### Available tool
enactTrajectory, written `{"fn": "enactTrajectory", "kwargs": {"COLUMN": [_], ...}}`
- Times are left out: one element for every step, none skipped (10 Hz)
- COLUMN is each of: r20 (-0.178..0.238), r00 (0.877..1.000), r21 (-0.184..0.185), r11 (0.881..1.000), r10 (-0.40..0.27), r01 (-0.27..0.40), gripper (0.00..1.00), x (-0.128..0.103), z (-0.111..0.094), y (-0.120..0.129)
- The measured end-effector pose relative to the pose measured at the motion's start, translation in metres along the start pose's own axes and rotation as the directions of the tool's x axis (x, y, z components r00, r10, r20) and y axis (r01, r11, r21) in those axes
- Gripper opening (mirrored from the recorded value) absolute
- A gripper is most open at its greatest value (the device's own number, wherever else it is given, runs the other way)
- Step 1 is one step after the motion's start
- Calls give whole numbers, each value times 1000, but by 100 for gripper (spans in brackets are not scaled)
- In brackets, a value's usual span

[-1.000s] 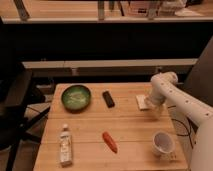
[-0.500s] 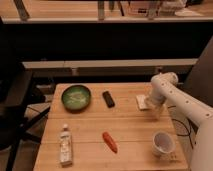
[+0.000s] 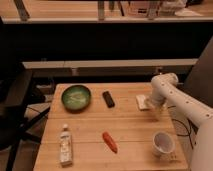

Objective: Place the white sponge in the ceramic bowl

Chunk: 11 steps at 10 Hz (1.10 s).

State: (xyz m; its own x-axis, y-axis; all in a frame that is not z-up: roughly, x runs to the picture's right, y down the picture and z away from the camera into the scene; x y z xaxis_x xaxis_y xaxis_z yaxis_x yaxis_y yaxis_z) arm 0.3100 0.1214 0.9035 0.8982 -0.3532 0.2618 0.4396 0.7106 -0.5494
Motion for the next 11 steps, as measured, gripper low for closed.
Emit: {"fn": "enactTrajectory", "kwargs": {"r20": [2, 2, 4, 5, 5, 6, 7, 7, 7, 5, 5], "r00": [1000, 1000, 1000, 1000, 1000, 1000, 1000, 1000, 1000, 1000, 1000], "r21": [1, 1, 2, 3, 4, 4, 4, 2, -1, -3, -4], "r11": [1000, 1000, 1000, 1000, 1000, 1000, 1000, 1000, 1000, 1000, 1000], "r10": [-1, 0, -1, -2, -2, -2, -3, -5, -7, -9, -9], "r01": [1, 0, 1, 2, 2, 2, 3, 5, 7, 9, 9], "gripper": [76, 73, 67, 69, 70, 68, 61, 50, 41, 29, 20], "x": [0, 0, 0, 0, 0, 0, 0, -1, -2, -2, -2], "z": [0, 0, -1, -1, -1, -1, -2, -4, -6, -9, -9], "y": [0, 0, 0, 0, 0, 1, 1, 2, 3, 5, 5]}}
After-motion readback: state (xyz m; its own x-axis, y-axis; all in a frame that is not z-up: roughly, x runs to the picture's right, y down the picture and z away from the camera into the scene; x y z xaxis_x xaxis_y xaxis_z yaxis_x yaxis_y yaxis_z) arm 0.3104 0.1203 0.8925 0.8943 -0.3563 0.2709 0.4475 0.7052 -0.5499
